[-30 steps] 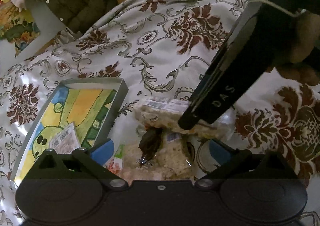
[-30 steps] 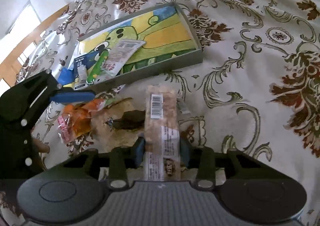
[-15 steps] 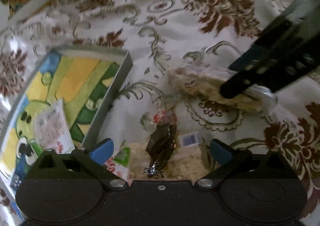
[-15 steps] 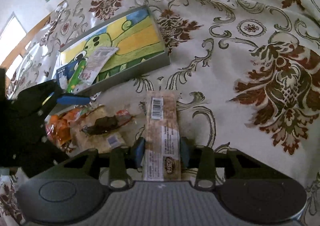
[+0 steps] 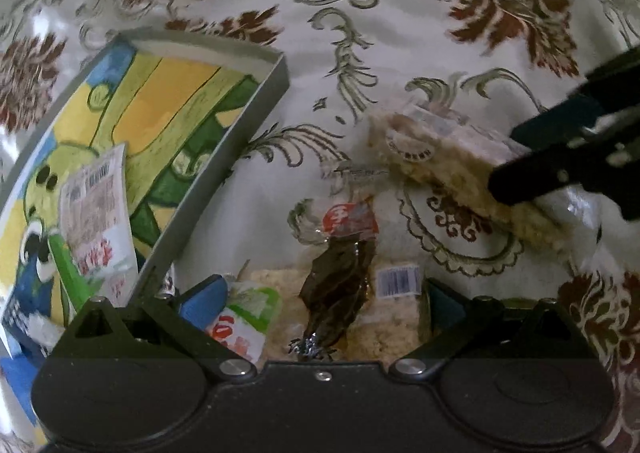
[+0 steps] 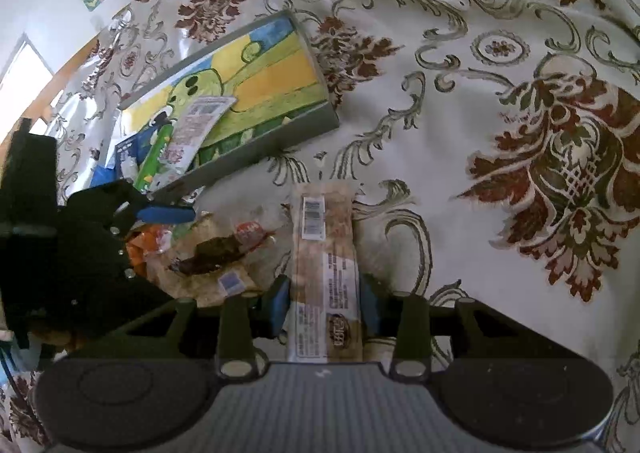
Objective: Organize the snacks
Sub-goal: 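Lower left tool onto the clear dark jerky packet while right tool holds the bar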
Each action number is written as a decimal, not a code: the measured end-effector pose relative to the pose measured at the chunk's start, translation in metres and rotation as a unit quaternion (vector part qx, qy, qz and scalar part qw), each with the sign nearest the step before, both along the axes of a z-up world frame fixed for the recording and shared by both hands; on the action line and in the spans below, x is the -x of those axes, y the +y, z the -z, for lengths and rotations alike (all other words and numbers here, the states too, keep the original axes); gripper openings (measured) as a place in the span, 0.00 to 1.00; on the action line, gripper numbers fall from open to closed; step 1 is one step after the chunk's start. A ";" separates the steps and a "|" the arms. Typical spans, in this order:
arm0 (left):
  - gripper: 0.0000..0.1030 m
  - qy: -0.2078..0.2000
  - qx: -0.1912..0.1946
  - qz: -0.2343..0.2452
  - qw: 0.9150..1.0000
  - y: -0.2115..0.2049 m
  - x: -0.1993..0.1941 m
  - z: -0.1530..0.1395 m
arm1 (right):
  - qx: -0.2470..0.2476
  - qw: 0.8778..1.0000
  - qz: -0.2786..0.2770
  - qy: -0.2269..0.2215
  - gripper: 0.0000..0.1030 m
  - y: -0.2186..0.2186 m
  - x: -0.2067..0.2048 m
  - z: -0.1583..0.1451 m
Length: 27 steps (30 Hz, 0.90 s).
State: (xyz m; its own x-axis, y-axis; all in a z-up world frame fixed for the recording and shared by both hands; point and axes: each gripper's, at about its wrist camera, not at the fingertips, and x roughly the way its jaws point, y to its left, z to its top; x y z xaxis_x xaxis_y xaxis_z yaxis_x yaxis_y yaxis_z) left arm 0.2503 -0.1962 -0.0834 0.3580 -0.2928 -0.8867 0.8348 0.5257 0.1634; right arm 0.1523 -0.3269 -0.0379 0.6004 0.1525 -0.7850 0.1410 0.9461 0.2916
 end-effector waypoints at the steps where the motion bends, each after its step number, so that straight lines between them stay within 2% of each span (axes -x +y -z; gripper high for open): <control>1: 0.99 0.001 -0.005 -0.002 1.000 -0.001 0.000 0.001 | 0.000 1.000 -0.001 -0.001 0.43 0.000 0.000 -0.001; 10: 0.91 -0.013 -0.028 0.010 0.999 -0.007 0.010 -0.003 | -0.001 1.000 0.005 -0.001 0.44 -0.003 0.001 -0.001; 19: 0.71 -0.045 -0.048 0.001 0.998 -0.017 0.031 -0.009 | -0.041 0.999 0.019 -0.002 0.47 -0.014 0.002 0.006; 24: 0.59 -0.051 -0.037 -0.015 0.998 -0.015 0.040 -0.012 | -0.065 0.997 0.031 0.001 0.48 -0.021 0.001 0.010; 27: 0.56 -0.042 -0.031 -0.014 0.999 -0.009 0.041 -0.016 | -0.054 0.998 0.028 -0.002 0.48 -0.018 0.001 0.009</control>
